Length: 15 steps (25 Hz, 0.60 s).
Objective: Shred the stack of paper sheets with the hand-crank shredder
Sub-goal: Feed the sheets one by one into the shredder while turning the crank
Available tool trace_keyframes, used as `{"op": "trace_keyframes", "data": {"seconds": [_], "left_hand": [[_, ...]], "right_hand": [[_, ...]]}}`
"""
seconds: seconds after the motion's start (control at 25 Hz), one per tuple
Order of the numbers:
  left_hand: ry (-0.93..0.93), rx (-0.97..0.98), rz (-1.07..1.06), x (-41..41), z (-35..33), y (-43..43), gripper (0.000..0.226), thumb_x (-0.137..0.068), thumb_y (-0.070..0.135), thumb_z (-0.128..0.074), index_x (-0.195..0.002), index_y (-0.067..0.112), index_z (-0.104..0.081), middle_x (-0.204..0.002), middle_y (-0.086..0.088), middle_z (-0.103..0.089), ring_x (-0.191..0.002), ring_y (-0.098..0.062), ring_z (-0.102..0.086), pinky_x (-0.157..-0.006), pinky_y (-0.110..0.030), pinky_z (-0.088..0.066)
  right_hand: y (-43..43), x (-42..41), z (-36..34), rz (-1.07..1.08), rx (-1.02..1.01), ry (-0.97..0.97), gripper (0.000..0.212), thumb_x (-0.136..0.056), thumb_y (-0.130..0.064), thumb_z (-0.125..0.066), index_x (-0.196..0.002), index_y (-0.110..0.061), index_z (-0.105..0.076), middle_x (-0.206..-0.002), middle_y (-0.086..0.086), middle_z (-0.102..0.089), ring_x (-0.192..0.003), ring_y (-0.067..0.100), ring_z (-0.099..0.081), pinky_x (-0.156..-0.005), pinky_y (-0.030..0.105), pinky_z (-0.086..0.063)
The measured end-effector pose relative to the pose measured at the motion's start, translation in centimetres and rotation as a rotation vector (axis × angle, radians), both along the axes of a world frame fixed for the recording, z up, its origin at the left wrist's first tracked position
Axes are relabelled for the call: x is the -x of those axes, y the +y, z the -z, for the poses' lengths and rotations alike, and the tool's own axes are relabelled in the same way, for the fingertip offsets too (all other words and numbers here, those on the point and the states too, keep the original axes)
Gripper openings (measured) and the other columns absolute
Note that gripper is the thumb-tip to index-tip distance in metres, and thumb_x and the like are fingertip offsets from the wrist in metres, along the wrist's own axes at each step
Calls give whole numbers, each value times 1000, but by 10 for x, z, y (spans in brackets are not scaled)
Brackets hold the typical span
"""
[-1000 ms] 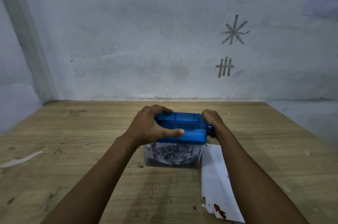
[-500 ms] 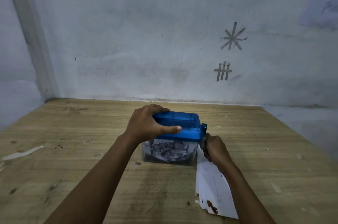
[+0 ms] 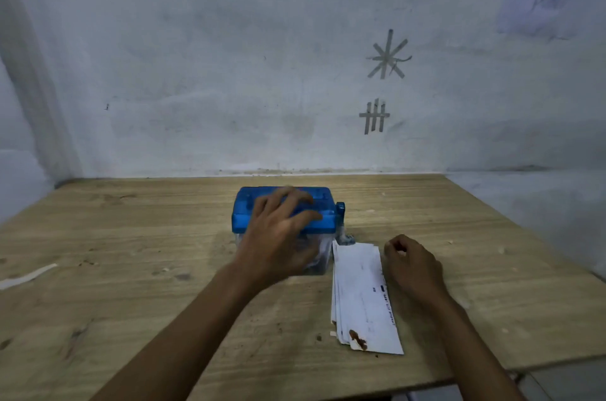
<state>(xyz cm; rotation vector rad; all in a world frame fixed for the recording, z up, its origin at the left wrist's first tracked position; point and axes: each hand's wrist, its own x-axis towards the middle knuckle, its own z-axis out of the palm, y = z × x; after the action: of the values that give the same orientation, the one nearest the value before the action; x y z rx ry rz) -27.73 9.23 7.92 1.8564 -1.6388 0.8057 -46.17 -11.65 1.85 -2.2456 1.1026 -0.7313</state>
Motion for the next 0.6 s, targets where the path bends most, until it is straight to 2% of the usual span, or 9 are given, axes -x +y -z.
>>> {"op": "trace_keyframes", "data": {"seconds": [0.08,0.16,0.2,0.28,0.36,0.44,0.6], "left_hand": [[11,-8,113,27,24,-7,31,-87,43,-58,-104,21,-72,-114,3,-65,-113,-17,-54,-90,-41,-45],[176,-197,190,52,40,-11,37,-90,52,-58,-114,27,-70,-121,9,-62,-115,-9,-52,-96,-41,-46],[290,-325,198,62,47,-13,47,-89,62,-57,-126,33,-64,-134,15,-56,-126,-5,-46,-106,-39,-40],[408,-559,176,76,61,-15,78,-84,78,-50,-151,41,-40,-160,25,-27,-148,2,-17,-122,-34,-17],[387,-675,170,85,73,-17,89,-83,84,-43,-159,42,-22,-165,27,-6,-150,6,3,-124,-31,-2],[376,-638,167,86,82,-17,79,-89,80,-39,-157,44,-24,-165,27,-7,-151,7,4,-124,-29,1],[458,-592,210,84,86,-20,53,-99,62,-41,-150,50,-37,-159,34,-20,-149,11,-5,-124,-28,-5]], "right_hand": [[-9,17,15,26,51,74,13,-96,-31,-54,-89,-28,-64,-93,-16,-63,-87,8,-58,-92,39,-38],[-10,25,20,13,44,5,10,-94,-26,-58,-90,-24,-67,-90,-15,-64,-85,9,-60,-92,36,-43],[-9,26,20,14,33,-25,10,-94,-24,-59,-89,-22,-68,-87,-13,-65,-83,10,-60,-88,33,-44],[-6,26,21,11,53,-40,11,-93,-24,-61,-84,-22,-67,-85,-12,-67,-81,11,-62,-80,29,-43],[-7,28,23,16,76,-32,13,-93,-26,-61,-80,-25,-64,-83,-11,-68,-80,9,-63,-77,28,-42],[-9,29,23,16,64,-41,15,-93,-27,-61,-79,-23,-65,-81,-10,-69,-77,7,-63,-75,27,-40],[-9,33,23,15,10,-94,14,-93,-26,-61,-83,-21,-70,-79,-7,-71,-77,8,-65,-78,28,-45]]}}
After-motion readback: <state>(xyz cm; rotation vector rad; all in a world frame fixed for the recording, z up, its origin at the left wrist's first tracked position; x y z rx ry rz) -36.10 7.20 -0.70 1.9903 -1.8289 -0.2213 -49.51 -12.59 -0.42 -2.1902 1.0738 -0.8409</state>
